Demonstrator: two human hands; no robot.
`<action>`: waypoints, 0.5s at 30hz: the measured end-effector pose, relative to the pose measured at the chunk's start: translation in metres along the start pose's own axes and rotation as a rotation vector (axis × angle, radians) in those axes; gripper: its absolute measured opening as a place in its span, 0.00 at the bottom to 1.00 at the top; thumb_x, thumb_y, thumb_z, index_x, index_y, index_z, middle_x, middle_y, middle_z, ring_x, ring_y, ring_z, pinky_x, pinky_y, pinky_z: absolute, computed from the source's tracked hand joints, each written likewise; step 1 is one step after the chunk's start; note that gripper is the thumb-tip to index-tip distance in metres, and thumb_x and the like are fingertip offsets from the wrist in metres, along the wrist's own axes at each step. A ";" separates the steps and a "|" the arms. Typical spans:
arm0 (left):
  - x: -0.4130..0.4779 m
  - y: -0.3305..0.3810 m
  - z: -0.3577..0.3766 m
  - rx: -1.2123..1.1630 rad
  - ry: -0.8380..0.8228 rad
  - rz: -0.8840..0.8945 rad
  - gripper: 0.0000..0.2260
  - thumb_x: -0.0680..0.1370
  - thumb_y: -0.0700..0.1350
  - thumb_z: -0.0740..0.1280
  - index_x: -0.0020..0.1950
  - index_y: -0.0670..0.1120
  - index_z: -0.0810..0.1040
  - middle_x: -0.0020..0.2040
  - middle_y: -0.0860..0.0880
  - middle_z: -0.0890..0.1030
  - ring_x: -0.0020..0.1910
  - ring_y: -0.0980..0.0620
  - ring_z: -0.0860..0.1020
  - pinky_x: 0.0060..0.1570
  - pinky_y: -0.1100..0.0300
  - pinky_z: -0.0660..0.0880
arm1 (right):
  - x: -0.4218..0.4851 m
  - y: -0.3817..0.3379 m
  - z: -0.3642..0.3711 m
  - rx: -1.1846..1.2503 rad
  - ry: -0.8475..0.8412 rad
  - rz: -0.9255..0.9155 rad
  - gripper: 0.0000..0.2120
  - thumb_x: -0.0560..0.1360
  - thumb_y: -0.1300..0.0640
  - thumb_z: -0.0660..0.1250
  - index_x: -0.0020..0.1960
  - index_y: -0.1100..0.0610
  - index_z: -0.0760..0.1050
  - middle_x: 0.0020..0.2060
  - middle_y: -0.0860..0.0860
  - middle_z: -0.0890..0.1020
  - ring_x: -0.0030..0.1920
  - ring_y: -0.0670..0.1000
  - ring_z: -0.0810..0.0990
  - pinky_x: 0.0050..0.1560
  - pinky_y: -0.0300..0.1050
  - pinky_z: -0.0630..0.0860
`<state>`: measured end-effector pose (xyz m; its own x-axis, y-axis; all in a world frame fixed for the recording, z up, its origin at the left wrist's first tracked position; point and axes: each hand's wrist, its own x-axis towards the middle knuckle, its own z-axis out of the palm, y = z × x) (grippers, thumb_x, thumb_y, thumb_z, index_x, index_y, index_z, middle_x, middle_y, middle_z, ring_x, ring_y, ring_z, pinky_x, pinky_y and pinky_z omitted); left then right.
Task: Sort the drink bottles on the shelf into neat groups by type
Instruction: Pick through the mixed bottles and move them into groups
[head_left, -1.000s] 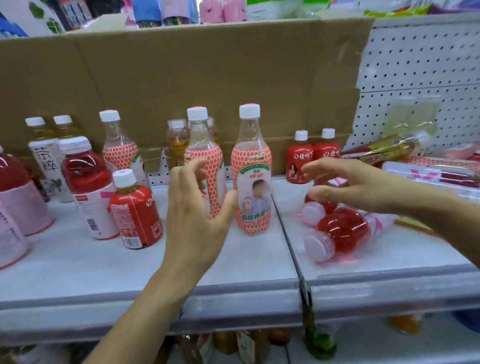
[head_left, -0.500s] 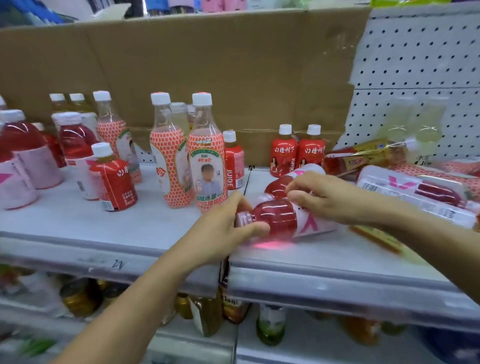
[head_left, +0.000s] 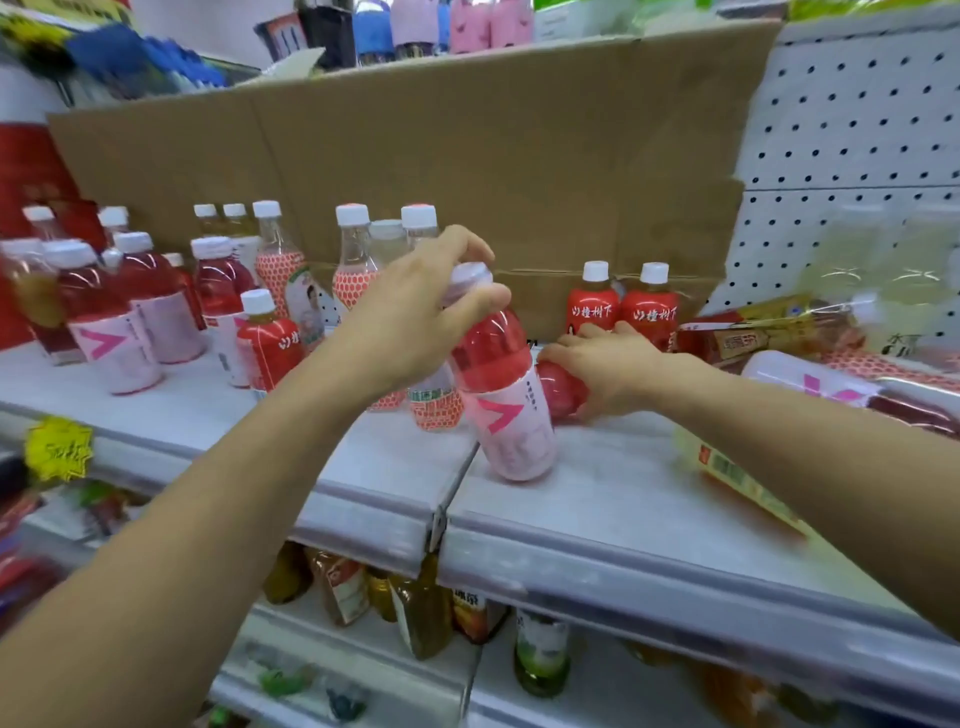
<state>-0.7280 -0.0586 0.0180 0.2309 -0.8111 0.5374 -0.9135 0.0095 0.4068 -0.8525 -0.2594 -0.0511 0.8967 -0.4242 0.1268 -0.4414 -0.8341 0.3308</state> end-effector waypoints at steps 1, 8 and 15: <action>0.004 0.003 0.001 0.032 -0.013 0.011 0.13 0.81 0.52 0.64 0.63 0.49 0.73 0.55 0.51 0.76 0.48 0.51 0.76 0.48 0.57 0.72 | 0.002 0.000 0.002 -0.058 0.044 -0.022 0.35 0.67 0.32 0.68 0.67 0.47 0.67 0.59 0.46 0.76 0.59 0.53 0.73 0.54 0.53 0.71; 0.013 0.012 0.023 0.103 -0.005 0.039 0.17 0.80 0.56 0.64 0.66 0.53 0.71 0.58 0.48 0.74 0.55 0.48 0.74 0.53 0.54 0.71 | -0.006 0.031 -0.014 0.207 0.198 0.149 0.28 0.61 0.39 0.72 0.59 0.44 0.69 0.47 0.43 0.79 0.49 0.51 0.79 0.41 0.46 0.73; 0.039 0.020 0.033 0.238 -0.068 0.077 0.22 0.77 0.61 0.66 0.68 0.53 0.70 0.57 0.47 0.75 0.57 0.43 0.76 0.51 0.54 0.69 | -0.028 0.043 -0.033 1.098 0.289 0.368 0.23 0.62 0.49 0.79 0.54 0.52 0.77 0.46 0.51 0.84 0.45 0.52 0.85 0.40 0.54 0.84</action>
<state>-0.7488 -0.1094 0.0224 0.1415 -0.8507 0.5062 -0.9825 -0.0582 0.1769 -0.8954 -0.2719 -0.0099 0.6225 -0.7232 0.2991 -0.3410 -0.5947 -0.7280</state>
